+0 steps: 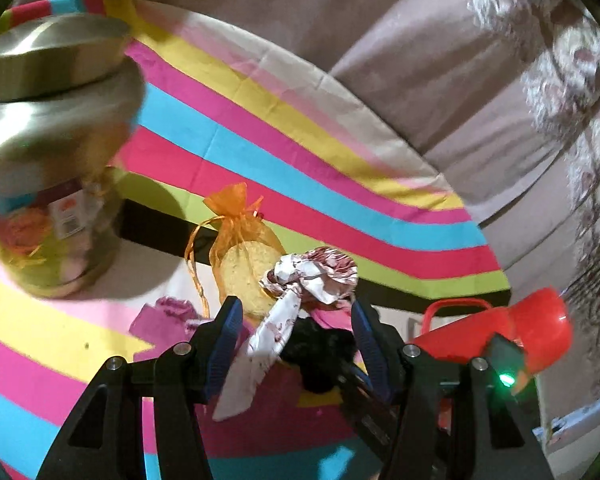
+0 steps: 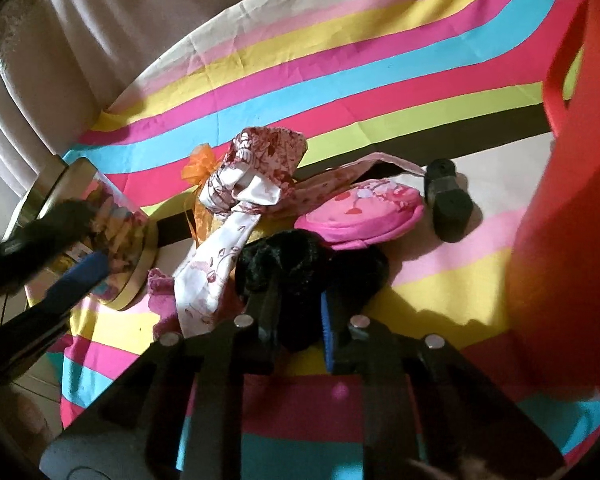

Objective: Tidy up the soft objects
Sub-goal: 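Grasp the pink-white floral cloth with the left tool while the right tool grasps the black scrunchie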

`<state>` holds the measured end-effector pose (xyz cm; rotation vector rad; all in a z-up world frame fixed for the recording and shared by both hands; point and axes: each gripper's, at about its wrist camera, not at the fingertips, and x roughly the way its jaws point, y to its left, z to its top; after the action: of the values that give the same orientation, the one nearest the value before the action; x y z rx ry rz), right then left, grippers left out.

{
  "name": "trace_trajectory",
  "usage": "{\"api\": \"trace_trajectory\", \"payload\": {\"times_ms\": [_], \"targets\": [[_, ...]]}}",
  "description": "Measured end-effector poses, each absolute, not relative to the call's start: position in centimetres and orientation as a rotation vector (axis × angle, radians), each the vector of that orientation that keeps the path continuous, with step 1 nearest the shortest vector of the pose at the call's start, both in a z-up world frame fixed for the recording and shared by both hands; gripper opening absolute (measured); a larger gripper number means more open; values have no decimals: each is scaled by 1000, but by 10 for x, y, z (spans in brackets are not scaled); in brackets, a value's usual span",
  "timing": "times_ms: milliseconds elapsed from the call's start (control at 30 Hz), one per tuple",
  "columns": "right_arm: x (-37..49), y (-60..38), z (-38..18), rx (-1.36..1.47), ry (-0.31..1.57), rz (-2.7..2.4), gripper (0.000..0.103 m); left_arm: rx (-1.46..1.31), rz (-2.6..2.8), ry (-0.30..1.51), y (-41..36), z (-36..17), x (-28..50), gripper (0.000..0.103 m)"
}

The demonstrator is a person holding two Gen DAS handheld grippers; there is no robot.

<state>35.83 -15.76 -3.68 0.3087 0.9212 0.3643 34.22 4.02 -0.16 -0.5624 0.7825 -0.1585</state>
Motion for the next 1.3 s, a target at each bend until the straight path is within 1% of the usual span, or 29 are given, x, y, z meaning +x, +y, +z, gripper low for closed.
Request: {"api": "trace_trajectory", "payload": {"times_ms": [267,500,533,567,633,667,733,933,1300], "targets": [[337,-166,-30,289,900,379,18,-254,-159,843,9,-12,384,58],[328,-176,-31,298,909,388,17,-73,-164,856,-14,-28,407,57],[327,-177,-30,294,909,386,17,-57,-167,850,-17,-28,409,54],[326,-177,-30,288,908,383,17,-45,-167,851,-19,-29,411,39],[325,-177,-29,277,906,382,17,-31,-169,864,-22,-34,415,24],[324,-177,-28,274,905,382,17,-40,-179,867,-21,-35,414,20],[322,-178,-26,264,902,382,17,-77,-192,874,-18,-35,412,15],[311,-181,-21,236,888,381,17,-182,-194,836,-4,-18,395,14],[280,-189,-6,202,845,381,17,-316,-154,796,13,18,339,14]]}}
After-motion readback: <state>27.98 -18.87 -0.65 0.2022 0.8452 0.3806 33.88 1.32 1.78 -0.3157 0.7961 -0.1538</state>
